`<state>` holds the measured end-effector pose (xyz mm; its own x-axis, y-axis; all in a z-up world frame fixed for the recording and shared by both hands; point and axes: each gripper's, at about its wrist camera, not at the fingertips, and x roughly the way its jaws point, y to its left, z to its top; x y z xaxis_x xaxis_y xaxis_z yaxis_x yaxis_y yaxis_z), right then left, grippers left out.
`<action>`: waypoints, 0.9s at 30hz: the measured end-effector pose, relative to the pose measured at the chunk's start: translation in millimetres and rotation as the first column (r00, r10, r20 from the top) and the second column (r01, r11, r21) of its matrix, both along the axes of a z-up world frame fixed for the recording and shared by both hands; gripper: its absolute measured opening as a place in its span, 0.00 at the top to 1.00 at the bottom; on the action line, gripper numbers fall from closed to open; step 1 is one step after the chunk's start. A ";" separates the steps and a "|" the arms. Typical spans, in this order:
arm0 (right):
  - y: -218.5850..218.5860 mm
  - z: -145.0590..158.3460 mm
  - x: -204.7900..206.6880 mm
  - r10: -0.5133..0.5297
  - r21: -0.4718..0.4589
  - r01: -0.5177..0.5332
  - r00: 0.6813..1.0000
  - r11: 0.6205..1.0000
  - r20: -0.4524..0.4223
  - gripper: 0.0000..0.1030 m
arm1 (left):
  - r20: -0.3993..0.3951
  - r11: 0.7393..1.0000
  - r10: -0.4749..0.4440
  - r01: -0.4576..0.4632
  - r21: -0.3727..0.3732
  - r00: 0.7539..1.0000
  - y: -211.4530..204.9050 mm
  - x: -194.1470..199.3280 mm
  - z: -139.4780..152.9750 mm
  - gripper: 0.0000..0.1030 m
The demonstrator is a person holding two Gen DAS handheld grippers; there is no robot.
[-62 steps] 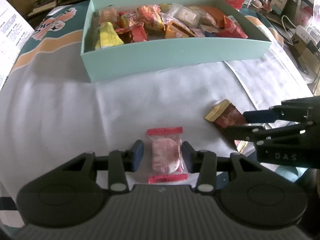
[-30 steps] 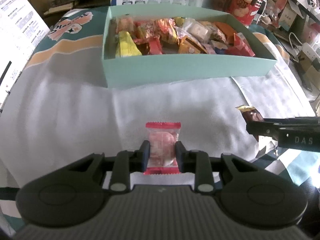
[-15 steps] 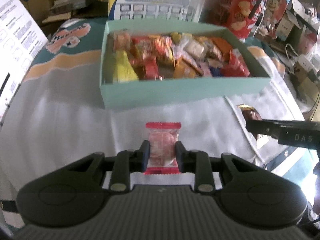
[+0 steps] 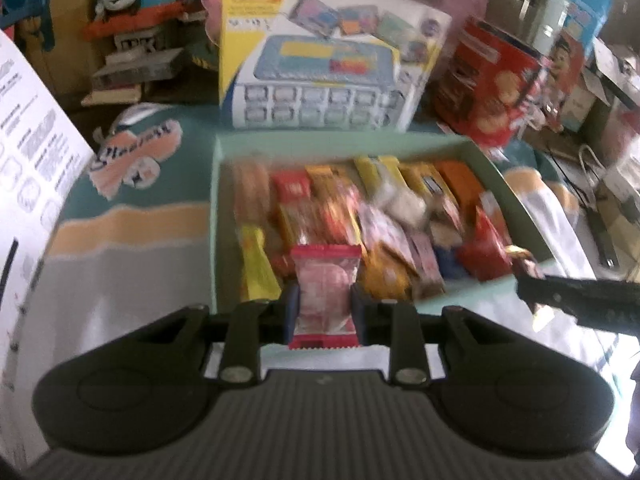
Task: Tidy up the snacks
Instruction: 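Carry both snacks into the box and open both tools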
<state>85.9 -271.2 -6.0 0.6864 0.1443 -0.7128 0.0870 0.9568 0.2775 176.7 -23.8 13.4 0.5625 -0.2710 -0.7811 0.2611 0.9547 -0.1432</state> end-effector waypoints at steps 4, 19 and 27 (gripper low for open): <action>-3.8 1.1 21.8 -0.002 0.013 0.002 1.000 1.000 0.003 0.64 | -0.007 1.000 0.025 -0.025 -0.012 1.000 1.1 34.3 2.0 0.74; -1.1 -11.0 68.5 -0.003 0.010 0.003 1.000 1.000 -0.014 0.26 | 0.013 0.993 0.093 -0.094 0.075 0.996 -14.5 121.7 -14.4 0.48; -3.0 -10.2 62.4 -0.030 0.005 0.030 1.000 1.000 0.001 0.00 | 0.006 0.985 0.145 -0.145 0.097 0.989 -3.5 112.9 -20.0 0.12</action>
<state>148.3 -274.2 -16.2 0.6909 0.1267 -0.7117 0.1157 0.9525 0.2819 289.7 -27.4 -6.6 0.5893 -0.1099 -0.8004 0.1186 0.9917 -0.0489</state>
